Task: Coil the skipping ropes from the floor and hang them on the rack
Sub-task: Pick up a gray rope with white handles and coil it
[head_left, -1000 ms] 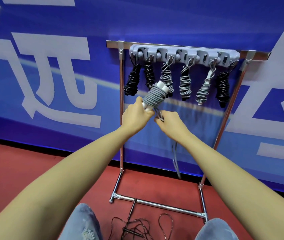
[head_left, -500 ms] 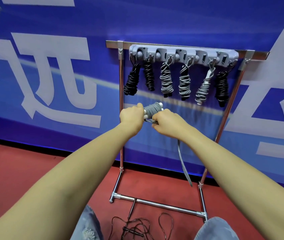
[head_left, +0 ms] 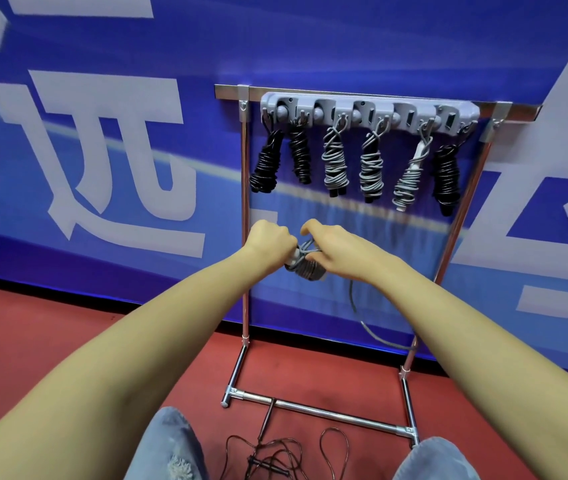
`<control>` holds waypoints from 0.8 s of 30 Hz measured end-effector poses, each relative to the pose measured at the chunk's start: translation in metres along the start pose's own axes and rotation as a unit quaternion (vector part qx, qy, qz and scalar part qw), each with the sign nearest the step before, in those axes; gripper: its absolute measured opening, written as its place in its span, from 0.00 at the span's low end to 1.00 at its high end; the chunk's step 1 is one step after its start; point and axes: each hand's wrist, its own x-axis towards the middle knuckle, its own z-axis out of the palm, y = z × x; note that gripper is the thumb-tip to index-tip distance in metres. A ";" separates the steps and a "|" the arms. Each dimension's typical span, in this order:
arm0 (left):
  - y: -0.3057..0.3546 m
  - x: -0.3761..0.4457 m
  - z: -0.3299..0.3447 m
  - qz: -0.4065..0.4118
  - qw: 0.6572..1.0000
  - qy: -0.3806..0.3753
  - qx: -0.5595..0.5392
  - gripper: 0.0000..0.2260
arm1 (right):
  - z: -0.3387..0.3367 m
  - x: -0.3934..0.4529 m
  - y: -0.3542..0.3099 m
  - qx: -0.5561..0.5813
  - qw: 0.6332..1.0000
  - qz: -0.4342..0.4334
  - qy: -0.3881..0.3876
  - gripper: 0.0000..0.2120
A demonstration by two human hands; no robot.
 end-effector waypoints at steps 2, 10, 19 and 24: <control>-0.001 -0.002 0.000 -0.003 1.000 -0.002 -0.009 0.08 | 0.000 -0.001 0.000 -0.008 1.000 -0.011 -0.002 0.09; -0.001 -0.004 0.009 0.001 1.000 0.003 -0.008 0.09 | 0.001 0.001 0.001 -0.026 0.999 -0.031 0.034 0.09; -0.005 -0.008 -0.002 0.071 0.997 0.009 0.025 0.05 | 0.004 0.012 0.002 0.133 0.978 0.080 0.139 0.10; -0.006 -0.009 0.000 0.150 0.985 0.071 0.040 0.06 | 0.008 0.012 0.002 0.159 0.969 0.090 0.168 0.11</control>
